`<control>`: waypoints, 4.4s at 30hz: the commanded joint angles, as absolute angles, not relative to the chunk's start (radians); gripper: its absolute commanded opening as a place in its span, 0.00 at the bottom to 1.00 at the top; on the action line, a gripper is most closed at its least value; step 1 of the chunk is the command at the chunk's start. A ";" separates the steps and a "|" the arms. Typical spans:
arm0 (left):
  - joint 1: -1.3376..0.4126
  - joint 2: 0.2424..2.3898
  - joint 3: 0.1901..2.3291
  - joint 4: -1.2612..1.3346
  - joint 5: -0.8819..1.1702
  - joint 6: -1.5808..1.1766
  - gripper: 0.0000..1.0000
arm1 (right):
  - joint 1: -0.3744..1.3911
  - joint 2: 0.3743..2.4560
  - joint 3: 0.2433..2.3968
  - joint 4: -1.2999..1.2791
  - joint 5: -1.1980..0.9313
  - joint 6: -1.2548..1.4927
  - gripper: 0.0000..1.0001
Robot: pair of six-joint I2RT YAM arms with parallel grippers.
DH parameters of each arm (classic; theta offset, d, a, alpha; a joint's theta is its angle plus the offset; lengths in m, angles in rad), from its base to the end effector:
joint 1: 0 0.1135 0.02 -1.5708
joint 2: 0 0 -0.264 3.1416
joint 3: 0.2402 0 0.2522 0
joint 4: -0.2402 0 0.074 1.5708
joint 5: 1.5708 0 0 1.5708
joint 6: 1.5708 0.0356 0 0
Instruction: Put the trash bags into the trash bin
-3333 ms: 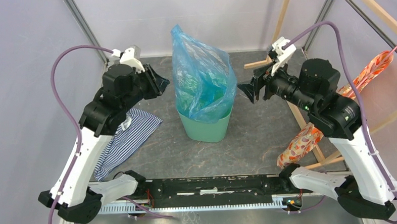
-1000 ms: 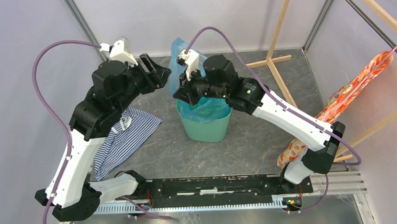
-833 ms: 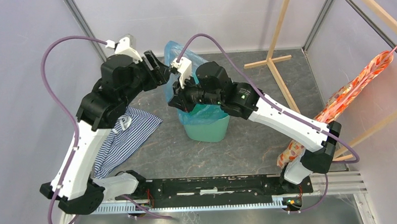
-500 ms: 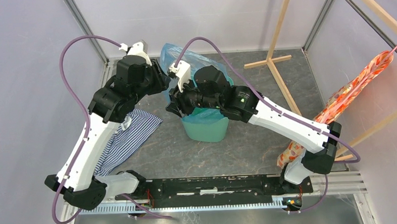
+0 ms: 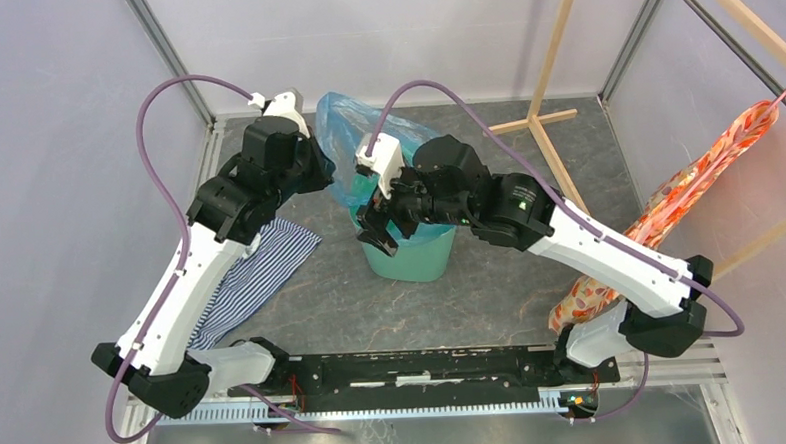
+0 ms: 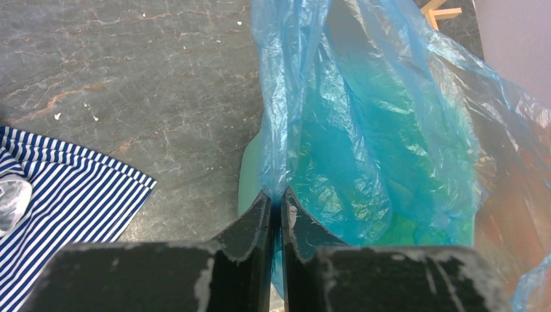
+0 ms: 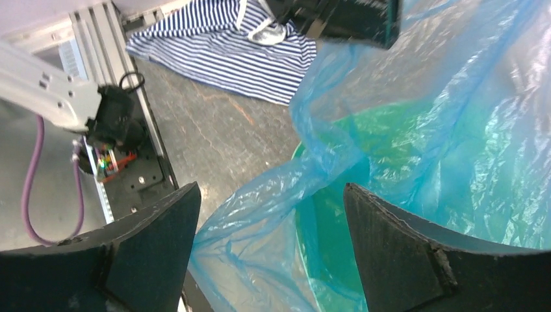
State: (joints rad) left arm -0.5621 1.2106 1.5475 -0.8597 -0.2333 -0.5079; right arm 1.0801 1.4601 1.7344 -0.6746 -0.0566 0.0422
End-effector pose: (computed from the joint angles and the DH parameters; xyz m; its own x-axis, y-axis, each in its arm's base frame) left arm 0.2011 -0.1169 0.4439 -0.5389 -0.2198 -0.8132 0.0995 0.9420 -0.3205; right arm 0.1449 0.2755 0.4573 -0.2217 -0.3255 -0.9192 -0.8966 0.4387 0.0609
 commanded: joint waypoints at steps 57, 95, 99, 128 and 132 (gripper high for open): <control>-0.434 1.204 1.482 -0.865 -0.070 -0.396 0.03 | 1.112 1.209 1.451 -0.749 0.044 -0.004 0.02; -0.434 1.228 1.265 -0.727 -0.025 -0.376 0.02 | 1.116 1.095 1.516 -0.872 0.392 0.098 0.90; -0.434 1.234 1.272 -0.722 -0.022 -0.377 0.02 | 1.117 1.159 1.624 -0.857 0.499 0.088 0.91; -0.434 1.283 1.293 -0.671 -0.005 -0.380 0.02 | 0.829 1.618 1.917 -0.642 0.040 -0.078 0.51; -0.434 1.289 1.291 -0.662 -0.005 -0.382 0.02 | 0.798 1.648 1.928 -0.654 0.067 -0.063 0.31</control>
State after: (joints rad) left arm -0.4377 1.2831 1.2518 -0.7151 -0.0162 -0.4393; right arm 0.8276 1.6142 1.9141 -0.6834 0.0624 -0.0830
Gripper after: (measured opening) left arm 0.032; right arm 0.366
